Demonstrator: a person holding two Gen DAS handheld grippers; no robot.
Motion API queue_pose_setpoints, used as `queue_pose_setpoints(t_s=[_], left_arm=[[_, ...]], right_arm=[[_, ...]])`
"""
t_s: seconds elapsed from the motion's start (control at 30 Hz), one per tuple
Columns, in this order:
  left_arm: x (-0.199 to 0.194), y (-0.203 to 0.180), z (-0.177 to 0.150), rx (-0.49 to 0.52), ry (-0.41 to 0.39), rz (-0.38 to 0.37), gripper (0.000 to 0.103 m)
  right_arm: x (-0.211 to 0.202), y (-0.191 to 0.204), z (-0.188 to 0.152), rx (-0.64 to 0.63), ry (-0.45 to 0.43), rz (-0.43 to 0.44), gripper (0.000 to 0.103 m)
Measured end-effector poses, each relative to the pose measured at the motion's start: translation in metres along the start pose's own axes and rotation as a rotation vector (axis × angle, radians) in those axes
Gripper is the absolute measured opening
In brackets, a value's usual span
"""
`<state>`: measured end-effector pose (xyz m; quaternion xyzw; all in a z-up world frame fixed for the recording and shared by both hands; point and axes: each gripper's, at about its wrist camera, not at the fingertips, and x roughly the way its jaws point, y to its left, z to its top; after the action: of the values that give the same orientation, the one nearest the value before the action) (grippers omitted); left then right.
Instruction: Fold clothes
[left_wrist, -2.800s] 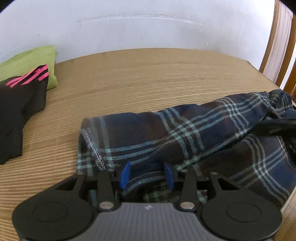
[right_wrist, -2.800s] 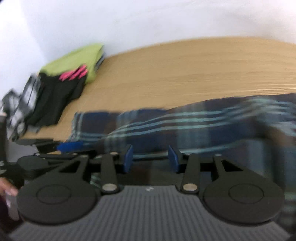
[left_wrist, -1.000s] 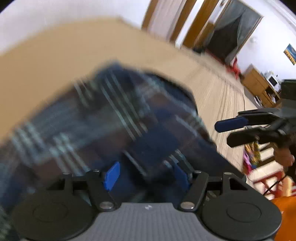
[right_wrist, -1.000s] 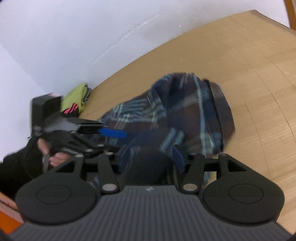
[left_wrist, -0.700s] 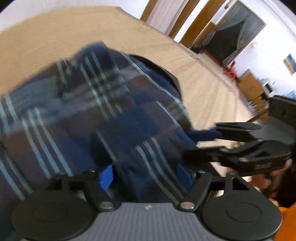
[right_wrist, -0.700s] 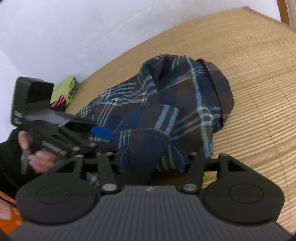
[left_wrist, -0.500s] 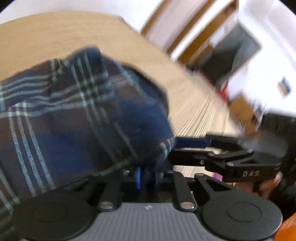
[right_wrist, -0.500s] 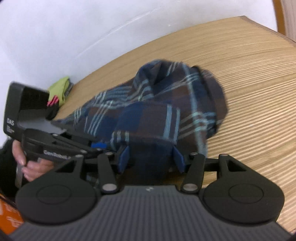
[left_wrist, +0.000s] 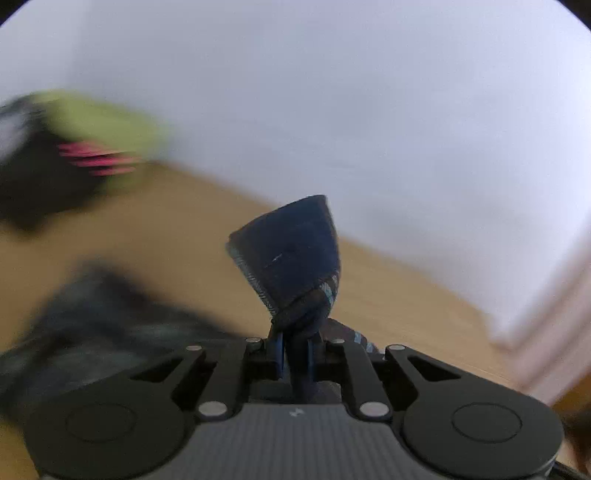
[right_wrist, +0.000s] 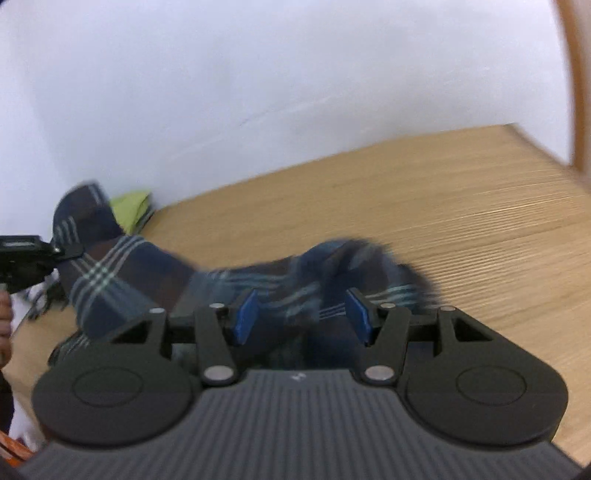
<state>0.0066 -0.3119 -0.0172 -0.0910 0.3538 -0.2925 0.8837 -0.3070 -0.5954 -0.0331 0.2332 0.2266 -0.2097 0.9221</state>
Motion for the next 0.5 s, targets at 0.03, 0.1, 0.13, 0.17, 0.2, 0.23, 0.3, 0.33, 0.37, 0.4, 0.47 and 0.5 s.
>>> queue_pose_setpoints(t_s=[0.03, 0.1, 0.13, 0.17, 0.2, 0.23, 0.3, 0.33, 0.37, 0.4, 0.47, 0.5], left_arm=[[0.009, 0.017, -0.005, -0.039, 0.018, 0.062, 0.013], [0.027, 0.051, -0.014, -0.117, 0.056, 0.184, 0.013], [0.034, 0.065, -0.019, -0.146, 0.086, 0.208, 0.013], [0.038, 0.074, -0.024, -0.167, 0.113, 0.212, 0.013], [0.043, 0.082, -0.030, -0.186, 0.139, 0.216, 0.014], [0.045, 0.083, -0.034, -0.185, 0.149, 0.214, 0.015], [0.043, 0.081, -0.036, -0.157, 0.147, 0.216, 0.016], [0.043, 0.079, -0.035, -0.140, 0.145, 0.218, 0.016], [0.040, 0.082, -0.027, -0.131, 0.146, 0.214, 0.016], [0.039, 0.084, -0.028, -0.133, 0.147, 0.206, 0.016], [0.038, 0.085, -0.027, -0.142, 0.150, 0.192, 0.017], [0.038, 0.089, -0.022, -0.148, 0.151, 0.188, 0.017]], right_arm=[[0.012, 0.006, -0.001, -0.020, 0.026, 0.017, 0.056], [0.035, 0.017, -0.003, -0.063, 0.080, 0.034, 0.056], [0.046, 0.022, -0.004, -0.084, 0.107, 0.043, 0.056], [0.056, 0.027, -0.005, -0.106, 0.131, 0.050, 0.056], [0.061, 0.031, -0.004, -0.132, 0.143, 0.054, 0.055], [0.066, 0.034, -0.002, -0.162, 0.148, 0.057, 0.055], [0.077, 0.041, 0.009, -0.209, 0.141, 0.063, 0.055], [0.085, 0.043, 0.018, -0.227, 0.131, 0.067, 0.055], [0.093, 0.045, 0.028, -0.245, 0.120, 0.069, 0.055], [0.101, 0.046, 0.039, -0.266, 0.107, 0.066, 0.055], [0.119, 0.047, 0.064, -0.320, 0.079, 0.048, 0.055], [0.130, 0.044, 0.077, -0.351, 0.069, 0.036, 0.055]])
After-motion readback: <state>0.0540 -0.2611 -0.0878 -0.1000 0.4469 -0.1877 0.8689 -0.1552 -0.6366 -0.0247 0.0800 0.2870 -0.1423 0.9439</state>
